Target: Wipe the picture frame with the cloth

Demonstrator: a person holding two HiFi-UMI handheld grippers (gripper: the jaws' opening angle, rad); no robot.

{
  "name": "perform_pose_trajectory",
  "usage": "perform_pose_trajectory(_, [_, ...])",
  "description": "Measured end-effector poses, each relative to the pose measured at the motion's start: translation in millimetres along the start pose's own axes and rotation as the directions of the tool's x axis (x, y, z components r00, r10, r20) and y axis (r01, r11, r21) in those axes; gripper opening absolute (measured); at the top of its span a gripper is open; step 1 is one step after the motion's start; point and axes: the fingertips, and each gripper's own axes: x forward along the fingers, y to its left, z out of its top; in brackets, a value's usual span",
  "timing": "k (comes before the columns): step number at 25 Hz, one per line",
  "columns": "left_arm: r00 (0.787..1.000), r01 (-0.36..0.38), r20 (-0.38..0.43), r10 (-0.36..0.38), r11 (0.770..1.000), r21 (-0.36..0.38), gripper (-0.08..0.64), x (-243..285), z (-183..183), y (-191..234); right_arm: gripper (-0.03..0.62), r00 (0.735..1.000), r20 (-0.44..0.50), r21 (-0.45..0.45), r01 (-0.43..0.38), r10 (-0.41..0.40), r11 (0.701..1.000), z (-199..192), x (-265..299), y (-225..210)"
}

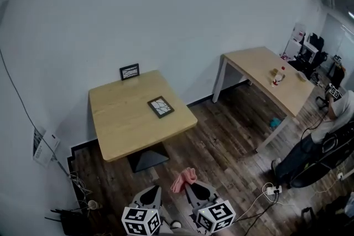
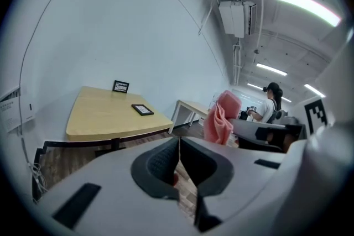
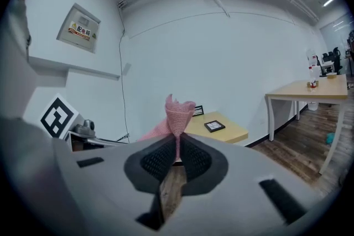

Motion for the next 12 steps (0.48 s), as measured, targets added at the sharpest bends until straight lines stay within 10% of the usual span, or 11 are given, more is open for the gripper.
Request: perform_pose_trajectory(12, [1.000, 0.004, -0.022, -0.004, 1.000, -0.028, 0.008, -2, -4, -33, 0.015, 1.000, 0.017, 0.054, -0.005, 0.004, 0.999, -4, -23, -11])
